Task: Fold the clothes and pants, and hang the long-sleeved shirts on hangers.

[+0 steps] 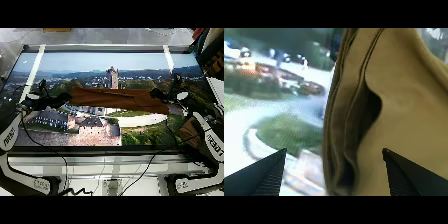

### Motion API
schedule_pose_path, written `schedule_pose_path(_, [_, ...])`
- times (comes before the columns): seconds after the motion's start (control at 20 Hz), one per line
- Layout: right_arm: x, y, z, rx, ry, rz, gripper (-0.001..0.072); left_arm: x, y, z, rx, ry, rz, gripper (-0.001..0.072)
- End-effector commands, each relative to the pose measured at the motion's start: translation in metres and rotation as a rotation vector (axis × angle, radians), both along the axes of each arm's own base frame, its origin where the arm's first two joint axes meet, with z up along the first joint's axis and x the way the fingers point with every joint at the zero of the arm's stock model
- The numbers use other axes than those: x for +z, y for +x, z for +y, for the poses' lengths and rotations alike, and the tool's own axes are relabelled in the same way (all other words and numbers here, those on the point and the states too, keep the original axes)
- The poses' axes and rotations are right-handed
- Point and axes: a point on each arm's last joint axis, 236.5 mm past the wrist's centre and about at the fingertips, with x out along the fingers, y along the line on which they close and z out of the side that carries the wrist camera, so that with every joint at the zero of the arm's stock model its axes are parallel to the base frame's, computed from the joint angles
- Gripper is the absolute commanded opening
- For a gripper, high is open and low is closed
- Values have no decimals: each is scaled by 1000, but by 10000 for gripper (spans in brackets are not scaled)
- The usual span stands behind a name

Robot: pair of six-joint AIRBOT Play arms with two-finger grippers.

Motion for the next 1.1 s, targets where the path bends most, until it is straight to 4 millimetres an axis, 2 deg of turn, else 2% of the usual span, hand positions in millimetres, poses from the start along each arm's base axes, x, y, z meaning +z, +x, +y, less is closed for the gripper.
schedule_pose_path(0.0, [1, -2, 6, 9, 25, 12, 670, -13, -7, -18, -83, -66, 39, 718])
schedule_pose_path(0.1, [2, -5, 12, 35, 33, 27, 670, -10, 7, -34, -77, -118, 22, 718])
schedule_pose_path(0.25, [11, -3, 26, 90, 22, 19, 670, -12, 15, -64, -158, -108, -1, 586])
schedule_pose_path(0.3, [16, -1, 33, 113, 17, 11, 670, -9, 17, -73, -206, -87, -31, 505])
schedule_pose_path(0.35, [21, 1, 40, 136, 9, 2, 670, -5, 19, -82, -251, -66, -62, 316])
schedule_pose_path(0.4, [27, 2, 48, 170, -5, -7, 670, 1, 22, -89, -285, -49, -93, 96])
schedule_pose_path(0.45, [33, 2, 61, 229, -28, -24, 670, 8, 27, -95, -313, -35, -125, 18])
schedule_pose_path(0.55, [44, 2, 85, 328, -66, -54, 668, 29, 39, -100, -323, -26, -176, 17])
schedule_pose_path(0.6, [51, 4, 95, 351, -74, -71, 634, 45, 43, -100, -329, -22, -207, 17])
schedule_pose_path(0.65, [58, 6, 104, 366, -74, -88, 502, 61, 43, -101, -344, -16, -233, 17])
schedule_pose_path(0.7, [65, 7, 113, 381, -74, -104, 323, 79, 38, -99, -371, 4, -257, 17])
schedule_pose_path(0.75, [72, 8, 122, 398, -74, -120, 100, 95, 30, -97, -409, 30, -273, 17])
schedule_pose_path(0.8, [77, 9, 131, 413, -74, -136, 10, 114, 19, -96, -453, 49, -286, 17])
schedule_pose_path(0.9, [84, 7, 151, 446, -75, -155, 9, 151, -5, -97, -524, 51, -310, 18])
schedule_pose_path(1.05, [77, -5, 189, 502, -60, -145, 9, 194, -38, -102, -612, 61, -343, 17])
